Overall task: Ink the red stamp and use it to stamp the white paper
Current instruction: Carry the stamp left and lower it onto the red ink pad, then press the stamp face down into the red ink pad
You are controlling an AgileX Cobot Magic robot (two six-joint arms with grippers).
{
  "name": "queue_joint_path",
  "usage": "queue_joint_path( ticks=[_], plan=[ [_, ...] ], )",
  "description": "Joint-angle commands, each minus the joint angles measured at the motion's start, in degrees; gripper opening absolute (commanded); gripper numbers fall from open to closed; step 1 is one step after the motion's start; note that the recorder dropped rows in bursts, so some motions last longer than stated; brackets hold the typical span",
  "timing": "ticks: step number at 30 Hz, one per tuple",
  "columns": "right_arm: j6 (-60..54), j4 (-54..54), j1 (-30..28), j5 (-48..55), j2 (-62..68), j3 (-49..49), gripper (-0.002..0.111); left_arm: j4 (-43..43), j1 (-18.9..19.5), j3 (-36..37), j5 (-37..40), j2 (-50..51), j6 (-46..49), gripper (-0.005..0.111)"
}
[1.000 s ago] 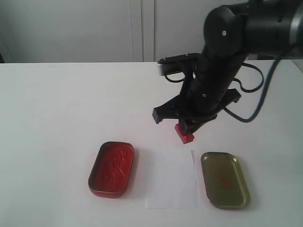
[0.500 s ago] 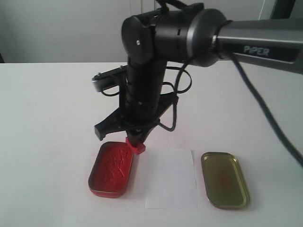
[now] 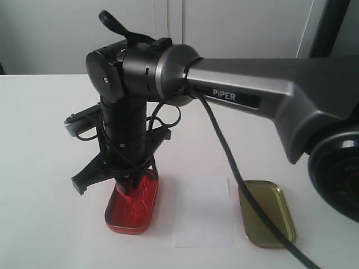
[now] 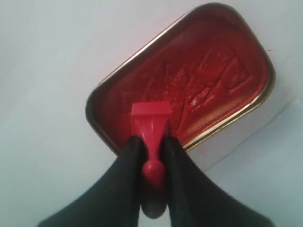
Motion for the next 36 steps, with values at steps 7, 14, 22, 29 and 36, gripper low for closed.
queue_joint_path(
  ticks=[7, 14, 22, 29, 36],
  plan=[
    [1.57, -3.98, 0.18, -2.17, 2.44, -0.76, 0.0, -0.14, -0.16, 0.59, 0.54, -0.23, 0.0, 0.0],
    [5.52, -7.72, 0.18, -4.44, 2.68, -0.76, 0.0, -0.14, -0.16, 0.59, 0.54, -0.23, 0.0, 0.0],
    [6.3, -7.9, 0.18, -5.47, 4.2, -0.76, 0.0, -0.14, -0.16, 0.59, 0.54, -0.23, 0.0, 0.0],
    [6.3, -7.9, 0.18, -6.03, 4.87, -0.64, 0.0, -0.14, -0.16, 0.59, 0.54, -0.23, 0.0, 0.0],
    [6.3, -7.71, 0.18, -6.05, 8.27, -0.64, 0.0, -0.14, -0.16, 0.59, 0.54, -0.23, 0.0, 0.0]
  ],
)
